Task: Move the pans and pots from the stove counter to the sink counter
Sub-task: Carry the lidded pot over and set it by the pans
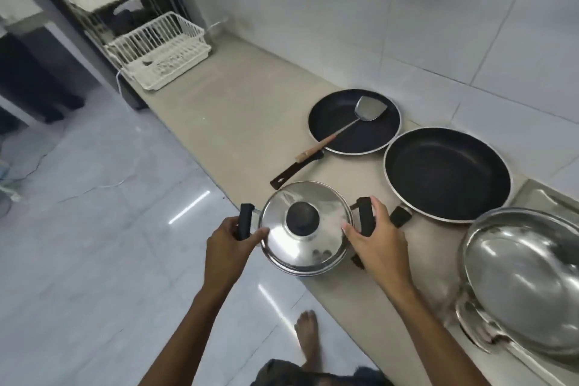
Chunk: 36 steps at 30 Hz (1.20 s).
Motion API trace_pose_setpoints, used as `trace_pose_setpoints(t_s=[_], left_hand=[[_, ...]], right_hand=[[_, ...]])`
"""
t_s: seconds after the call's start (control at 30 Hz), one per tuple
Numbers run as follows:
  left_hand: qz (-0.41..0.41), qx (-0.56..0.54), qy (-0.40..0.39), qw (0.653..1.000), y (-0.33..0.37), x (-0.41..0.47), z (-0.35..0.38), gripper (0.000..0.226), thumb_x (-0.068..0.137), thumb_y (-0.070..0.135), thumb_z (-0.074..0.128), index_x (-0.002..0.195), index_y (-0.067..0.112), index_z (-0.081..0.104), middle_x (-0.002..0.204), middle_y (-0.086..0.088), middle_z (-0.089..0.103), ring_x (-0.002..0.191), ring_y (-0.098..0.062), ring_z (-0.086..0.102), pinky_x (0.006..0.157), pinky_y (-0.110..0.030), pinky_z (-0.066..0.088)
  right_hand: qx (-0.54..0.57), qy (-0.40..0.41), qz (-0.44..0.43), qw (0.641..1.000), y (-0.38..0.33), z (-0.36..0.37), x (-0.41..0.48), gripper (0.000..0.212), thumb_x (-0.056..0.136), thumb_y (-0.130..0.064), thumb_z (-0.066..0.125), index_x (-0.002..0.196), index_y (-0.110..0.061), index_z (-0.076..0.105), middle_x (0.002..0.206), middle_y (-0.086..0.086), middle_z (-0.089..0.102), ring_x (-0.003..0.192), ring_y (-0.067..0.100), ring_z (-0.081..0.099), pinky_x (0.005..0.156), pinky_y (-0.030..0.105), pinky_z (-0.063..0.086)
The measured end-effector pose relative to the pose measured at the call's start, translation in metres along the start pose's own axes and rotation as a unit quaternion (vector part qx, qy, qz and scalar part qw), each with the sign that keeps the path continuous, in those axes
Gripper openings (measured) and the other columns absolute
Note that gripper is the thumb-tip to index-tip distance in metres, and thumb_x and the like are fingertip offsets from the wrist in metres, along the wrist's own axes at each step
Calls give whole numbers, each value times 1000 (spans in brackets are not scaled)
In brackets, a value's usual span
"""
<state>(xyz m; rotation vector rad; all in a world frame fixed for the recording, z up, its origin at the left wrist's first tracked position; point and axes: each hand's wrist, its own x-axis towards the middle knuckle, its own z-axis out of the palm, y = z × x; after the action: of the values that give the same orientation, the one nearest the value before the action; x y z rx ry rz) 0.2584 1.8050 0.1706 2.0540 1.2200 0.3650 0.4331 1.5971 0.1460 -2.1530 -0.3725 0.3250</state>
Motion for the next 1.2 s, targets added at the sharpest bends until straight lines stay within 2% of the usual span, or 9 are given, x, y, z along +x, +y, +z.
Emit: trace_pose_setpoints(t_s=[0.2,0.3,0.4,0.47,0.6,0.77,0.9,1.07,1.2], left_hand=[[35,5,-75,997,10,70,19,48,74,55,81,98,18,62,77,12,63,67,-4,61,49,-5,40],[43,4,-103,994,11,93,29,49,74,54,81,99,17,62,78,14,63,68,-3,62,50,-4,42],[49,-1,-121,992,8,107,38,48,73,54,82,99,18,62,77,13,64,68,-3,63,51,-3,42],[53,-5,-129,990,8,114,43,48,72,54,83,97,19,62,76,12,65,67,-4,63,51,-4,42],[58,-2,-142,988,11,123,52,48,72,54,82,95,18,62,73,10,64,66,-6,63,53,-9,41],[59,-11,-140,988,10,127,59,44,73,52,83,93,18,62,71,9,64,64,-6,64,50,-7,44],[61,-16,-142,988,8,130,64,45,75,50,82,97,16,63,74,8,66,68,-8,65,58,-9,42],[59,-14,-140,988,8,128,65,47,75,51,81,101,16,62,76,9,67,69,-8,65,59,-7,41],[52,-3,-128,990,9,124,66,52,77,52,80,110,15,62,84,3,71,82,-18,70,69,-21,49]], right_hand=[[10,21,53,998,-1,15,40,69,81,-43,77,140,-24,45,112,0,71,100,22,67,87,32,54],[12,40,66,997,3,21,52,68,81,-43,78,139,-25,46,102,-7,69,92,14,66,80,25,50],[5,56,75,996,7,24,57,67,79,-46,78,136,-26,48,94,-12,69,92,15,67,85,33,54],[3,67,77,995,11,25,60,71,78,-47,78,139,-27,46,99,-11,70,96,16,66,89,37,54],[12,71,84,994,15,26,65,78,78,-46,79,144,-30,41,114,-9,67,100,12,64,91,32,53],[22,72,83,994,19,29,69,73,80,-44,79,142,-33,42,111,-10,69,96,8,67,90,36,57],[15,73,73,995,22,30,71,74,80,-50,77,142,-32,41,113,-8,68,97,9,66,91,35,57],[3,68,58,996,26,31,70,73,83,-47,75,143,-32,38,107,-12,66,97,11,65,92,37,56],[-7,68,33,997,26,31,68,72,86,-43,72,146,-33,33,123,-3,65,106,18,65,95,39,55]])
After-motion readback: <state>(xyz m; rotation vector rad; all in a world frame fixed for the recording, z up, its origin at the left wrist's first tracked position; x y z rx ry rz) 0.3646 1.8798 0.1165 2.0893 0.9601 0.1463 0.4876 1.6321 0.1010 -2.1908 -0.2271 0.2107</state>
